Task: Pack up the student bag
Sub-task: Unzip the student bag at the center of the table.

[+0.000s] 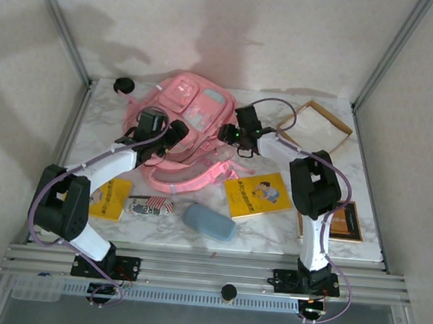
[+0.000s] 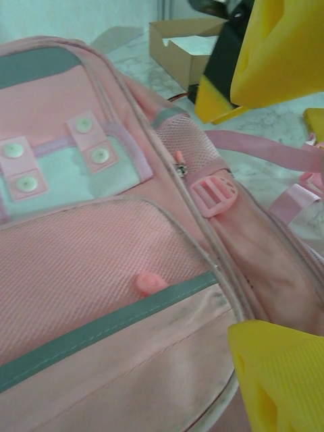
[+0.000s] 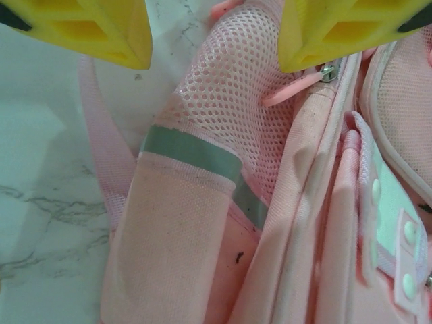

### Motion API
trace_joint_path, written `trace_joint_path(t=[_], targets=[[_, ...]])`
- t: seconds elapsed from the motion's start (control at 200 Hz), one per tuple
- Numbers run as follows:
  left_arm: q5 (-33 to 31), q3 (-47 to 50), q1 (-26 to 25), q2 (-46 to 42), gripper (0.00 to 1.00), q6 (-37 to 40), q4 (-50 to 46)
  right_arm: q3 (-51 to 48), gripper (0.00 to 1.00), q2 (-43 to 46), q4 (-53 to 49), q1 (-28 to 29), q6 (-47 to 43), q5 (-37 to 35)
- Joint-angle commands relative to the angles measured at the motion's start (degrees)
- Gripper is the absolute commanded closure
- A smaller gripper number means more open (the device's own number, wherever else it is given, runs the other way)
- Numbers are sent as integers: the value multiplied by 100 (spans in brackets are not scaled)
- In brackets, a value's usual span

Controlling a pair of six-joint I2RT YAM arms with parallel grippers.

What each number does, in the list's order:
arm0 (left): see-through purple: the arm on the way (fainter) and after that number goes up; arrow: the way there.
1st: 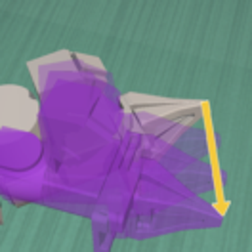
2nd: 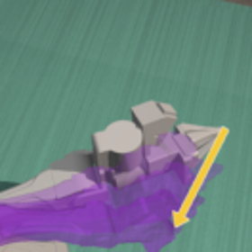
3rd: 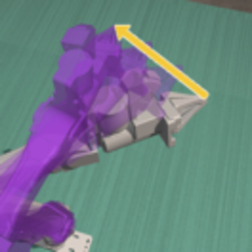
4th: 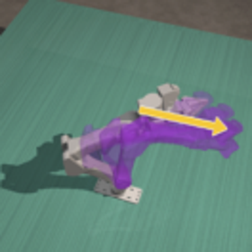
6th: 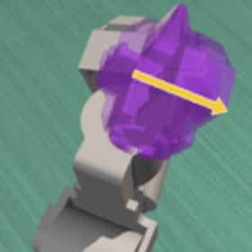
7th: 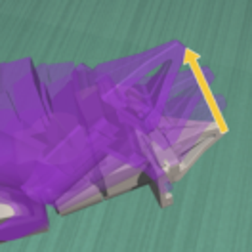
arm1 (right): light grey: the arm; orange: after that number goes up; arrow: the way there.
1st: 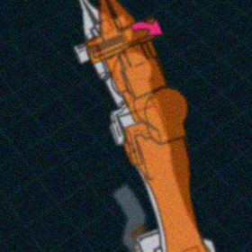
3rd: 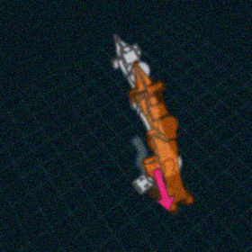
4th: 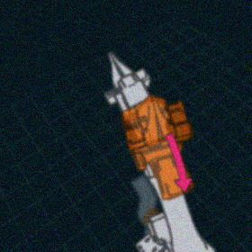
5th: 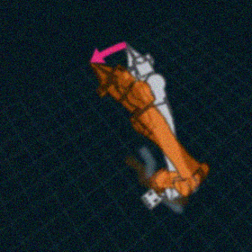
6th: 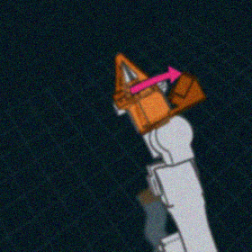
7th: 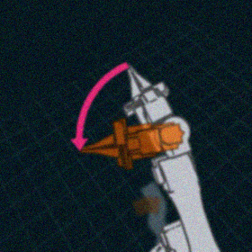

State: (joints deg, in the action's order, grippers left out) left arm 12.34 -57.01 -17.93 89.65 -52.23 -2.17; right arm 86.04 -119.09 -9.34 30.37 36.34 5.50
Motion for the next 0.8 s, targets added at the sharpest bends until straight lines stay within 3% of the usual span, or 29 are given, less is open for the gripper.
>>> trace_joint_path(t=[0.0, 0.215, 0.295, 0.396, 0.506, 0.641, 0.796], targets=[[-204, -230, -156, 93, 19, 172, -260, 124, 49, -221, 202, 65, 497, 497], [-310, -319, -285, 141, 20, 244, -377, 255, 52, -632, 319, 42, 877, 709], [-335, -336, -337, 129, 20, 231, -406, 418, 64, -773, 317, 35, 910, 769], [-368, -354, -418, 94, 21, 226, -437, 530, 68, -776, 600, 25, 910, 943], [-364, -404, -489, 79, 21, 265, -535, 747, 86, -728, 576, 13, 921, 986], [-396, -433, -585, -113, 23, 282, -605, 576, 100, -406, 926, 4, 1217, 1246], [-428, -501, -713, -307, 26, 344, -790, 482, 100, -80, 1135, 4, 1505, 1393]])
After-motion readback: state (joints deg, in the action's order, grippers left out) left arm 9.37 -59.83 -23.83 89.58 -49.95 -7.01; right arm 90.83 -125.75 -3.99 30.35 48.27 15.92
